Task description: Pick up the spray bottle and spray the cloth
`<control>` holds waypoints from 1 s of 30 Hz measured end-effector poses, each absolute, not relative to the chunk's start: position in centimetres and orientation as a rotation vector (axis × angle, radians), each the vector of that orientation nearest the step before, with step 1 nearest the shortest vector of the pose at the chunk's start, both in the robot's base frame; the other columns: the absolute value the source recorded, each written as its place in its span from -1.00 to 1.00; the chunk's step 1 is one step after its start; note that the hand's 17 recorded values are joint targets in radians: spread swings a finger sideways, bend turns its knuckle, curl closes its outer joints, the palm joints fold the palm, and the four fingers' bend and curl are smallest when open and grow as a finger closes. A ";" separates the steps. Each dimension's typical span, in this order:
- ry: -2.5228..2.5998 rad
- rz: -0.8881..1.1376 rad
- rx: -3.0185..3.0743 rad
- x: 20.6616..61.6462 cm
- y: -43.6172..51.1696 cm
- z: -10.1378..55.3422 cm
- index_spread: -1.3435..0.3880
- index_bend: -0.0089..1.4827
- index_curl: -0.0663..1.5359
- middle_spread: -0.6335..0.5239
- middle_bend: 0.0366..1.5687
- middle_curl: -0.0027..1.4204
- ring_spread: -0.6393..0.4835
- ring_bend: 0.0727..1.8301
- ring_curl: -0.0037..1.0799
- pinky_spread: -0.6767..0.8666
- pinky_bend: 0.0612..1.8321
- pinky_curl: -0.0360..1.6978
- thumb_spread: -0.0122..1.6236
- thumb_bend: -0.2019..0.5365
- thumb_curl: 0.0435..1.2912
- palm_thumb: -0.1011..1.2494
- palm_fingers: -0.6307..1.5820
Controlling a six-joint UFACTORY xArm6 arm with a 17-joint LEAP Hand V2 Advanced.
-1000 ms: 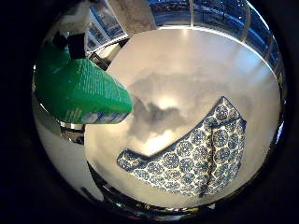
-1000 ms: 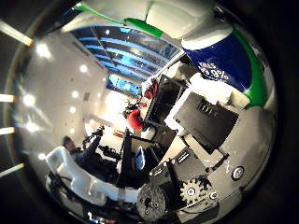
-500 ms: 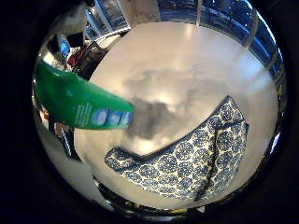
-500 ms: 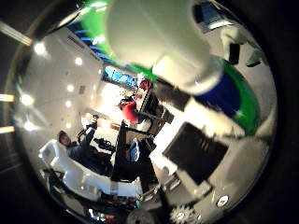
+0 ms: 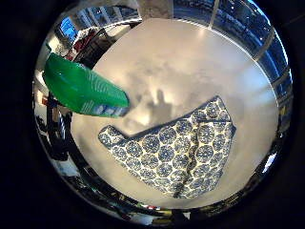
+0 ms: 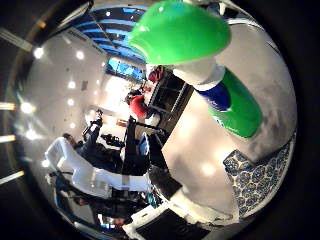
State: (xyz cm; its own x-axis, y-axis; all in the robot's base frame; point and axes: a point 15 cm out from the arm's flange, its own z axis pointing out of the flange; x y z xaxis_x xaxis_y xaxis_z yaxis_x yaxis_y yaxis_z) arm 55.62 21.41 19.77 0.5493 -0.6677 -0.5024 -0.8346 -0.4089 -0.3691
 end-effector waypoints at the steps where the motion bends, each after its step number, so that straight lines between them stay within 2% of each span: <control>1: 1.210 0.363 -2.200 55.7 20.6 20.0 0.06 -0.79 -0.55 0.06 -0.75 -0.56 0.16 -0.50 -0.59 0.36 -0.32 -0.58 0.11 -0.54 -0.61 -0.21 -0.46; 15: 1.348 0.272 -2.176 55.4 7.0 24.1 0.07 -0.77 -0.58 0.07 -0.80 -0.56 0.20 -0.59 -0.56 0.34 -0.42 -0.62 0.11 -0.54 -0.61 -0.23 -0.43; 30: 1.447 0.307 -2.121 49.6 0.0 22.0 0.06 -0.75 -0.55 0.05 -0.81 -0.58 0.17 -0.64 -0.54 0.34 -0.49 -0.63 0.11 -0.54 -0.61 -0.23 -0.38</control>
